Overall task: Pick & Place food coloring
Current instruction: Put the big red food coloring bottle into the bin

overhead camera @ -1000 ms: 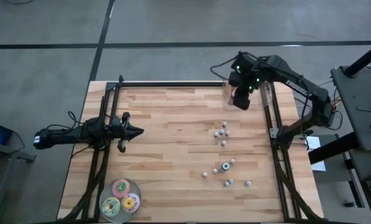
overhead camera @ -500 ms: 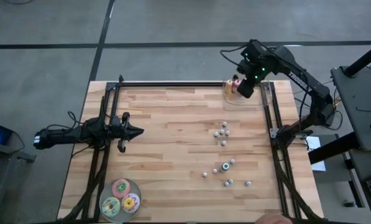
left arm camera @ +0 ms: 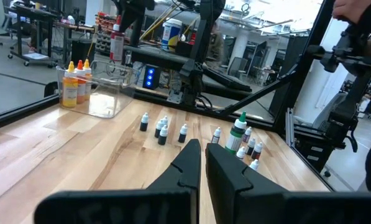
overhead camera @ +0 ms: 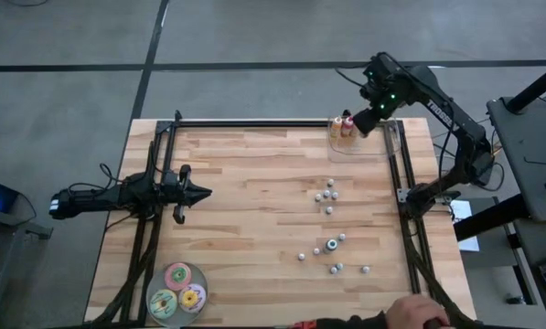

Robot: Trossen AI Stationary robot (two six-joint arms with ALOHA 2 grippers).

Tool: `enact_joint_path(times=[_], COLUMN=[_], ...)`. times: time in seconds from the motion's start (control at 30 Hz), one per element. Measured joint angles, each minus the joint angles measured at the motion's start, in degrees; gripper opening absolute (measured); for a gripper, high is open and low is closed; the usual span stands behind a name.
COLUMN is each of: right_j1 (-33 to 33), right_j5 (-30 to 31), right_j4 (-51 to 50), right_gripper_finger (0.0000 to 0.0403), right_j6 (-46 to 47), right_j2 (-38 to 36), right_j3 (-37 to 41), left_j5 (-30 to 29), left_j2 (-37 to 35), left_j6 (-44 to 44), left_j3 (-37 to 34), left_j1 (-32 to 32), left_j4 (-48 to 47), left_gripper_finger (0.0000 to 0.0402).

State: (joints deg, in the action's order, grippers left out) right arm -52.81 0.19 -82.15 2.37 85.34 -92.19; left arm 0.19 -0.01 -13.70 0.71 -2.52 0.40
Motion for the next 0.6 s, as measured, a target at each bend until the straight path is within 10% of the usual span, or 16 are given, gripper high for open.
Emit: enact_joint_path(times=[0.6], right_j1=[-3.66], right_j5=[1.51], right_j4=[1.88], right_gripper_finger=[0.0109], right_j6=[-7.19], right_j2=[-2.96], right_j3=[7.20], left_j5=[0.02], left_j2=[0.00], left_j6=[-0.01], left_j3=[-0.02], left_j1=[0.00], left_j4=[0.00], left_gripper_finger=[0.0000])
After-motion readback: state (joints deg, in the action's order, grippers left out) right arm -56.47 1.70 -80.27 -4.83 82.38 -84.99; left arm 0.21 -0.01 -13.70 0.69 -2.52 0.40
